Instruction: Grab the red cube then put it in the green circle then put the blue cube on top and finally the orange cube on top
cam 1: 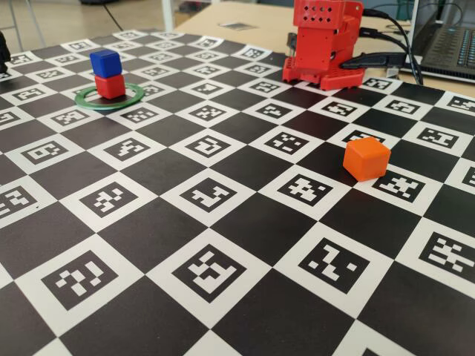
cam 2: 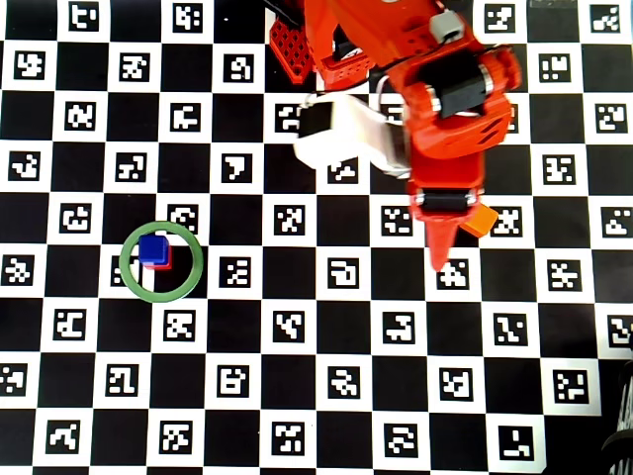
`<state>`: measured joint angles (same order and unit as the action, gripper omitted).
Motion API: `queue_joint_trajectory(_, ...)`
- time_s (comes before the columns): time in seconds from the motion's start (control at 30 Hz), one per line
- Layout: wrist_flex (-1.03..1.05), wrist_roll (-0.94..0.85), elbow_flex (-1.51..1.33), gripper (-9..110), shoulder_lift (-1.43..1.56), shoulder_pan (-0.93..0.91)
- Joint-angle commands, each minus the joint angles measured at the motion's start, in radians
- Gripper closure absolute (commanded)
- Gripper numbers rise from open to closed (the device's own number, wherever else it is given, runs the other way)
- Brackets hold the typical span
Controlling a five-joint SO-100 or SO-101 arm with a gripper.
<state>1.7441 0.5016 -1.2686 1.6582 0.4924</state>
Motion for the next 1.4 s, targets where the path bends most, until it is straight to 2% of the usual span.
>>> queue_joint_trajectory(0.0,0.077,0.091,0.018,64,-0.025,0.106)
queue_joint_trajectory(0.17,0.029,0.247,0.091,64,-0.066,0.195)
queue_joint_trajectory(0.33,-0.067,0.316,0.075,61,-0.071,0.256)
queue_joint_trajectory(0.8,-0.333,0.318,-0.230,58,-0.135,0.222)
queue_joint_trajectory(1.37,-0.528,0.319,-0.449,56,-0.232,0.265)
